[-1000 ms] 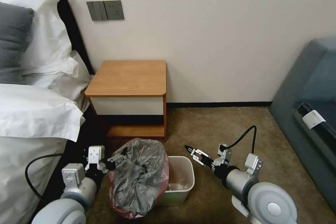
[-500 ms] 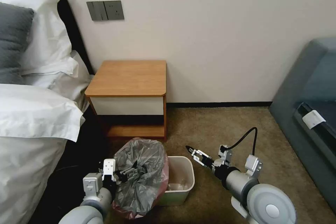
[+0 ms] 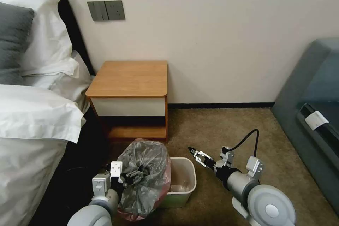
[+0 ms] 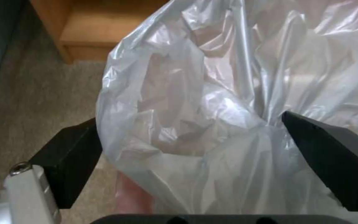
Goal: Pick up the garbage bag from the table and place it over the trash can.
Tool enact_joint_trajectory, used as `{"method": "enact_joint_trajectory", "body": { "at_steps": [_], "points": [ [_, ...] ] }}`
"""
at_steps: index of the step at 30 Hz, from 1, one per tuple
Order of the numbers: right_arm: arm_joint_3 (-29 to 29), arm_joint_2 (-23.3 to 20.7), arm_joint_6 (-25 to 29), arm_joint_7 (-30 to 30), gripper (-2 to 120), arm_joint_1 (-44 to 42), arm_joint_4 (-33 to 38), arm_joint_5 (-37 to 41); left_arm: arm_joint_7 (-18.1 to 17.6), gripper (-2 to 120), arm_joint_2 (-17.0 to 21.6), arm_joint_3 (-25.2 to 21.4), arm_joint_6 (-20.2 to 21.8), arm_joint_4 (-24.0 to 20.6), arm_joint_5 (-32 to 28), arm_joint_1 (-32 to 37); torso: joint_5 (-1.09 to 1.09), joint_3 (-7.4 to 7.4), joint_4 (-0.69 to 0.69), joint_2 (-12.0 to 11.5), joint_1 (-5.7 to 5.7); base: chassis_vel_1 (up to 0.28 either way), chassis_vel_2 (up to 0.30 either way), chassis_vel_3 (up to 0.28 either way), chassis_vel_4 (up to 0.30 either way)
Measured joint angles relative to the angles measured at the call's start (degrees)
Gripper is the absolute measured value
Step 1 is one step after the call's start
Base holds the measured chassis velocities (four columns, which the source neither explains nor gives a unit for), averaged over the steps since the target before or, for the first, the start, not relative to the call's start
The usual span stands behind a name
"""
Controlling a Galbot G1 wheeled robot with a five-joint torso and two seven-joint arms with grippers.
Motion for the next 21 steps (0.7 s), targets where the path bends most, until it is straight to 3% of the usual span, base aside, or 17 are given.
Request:
{"method": "enact_joint_trajectory", "body": {
  "at_steps": [21],
  "points": [
    [0.63,-0.25,0.52,0.31,100,0.47,-1.6,-0.01,-1.46,96,-0.8,3.65,1.44,2.89,-0.47,-2.83,0.0,0.0,0.0,0.0,0.0,0.0,0.0,0.0,0.0]
  ]
}}
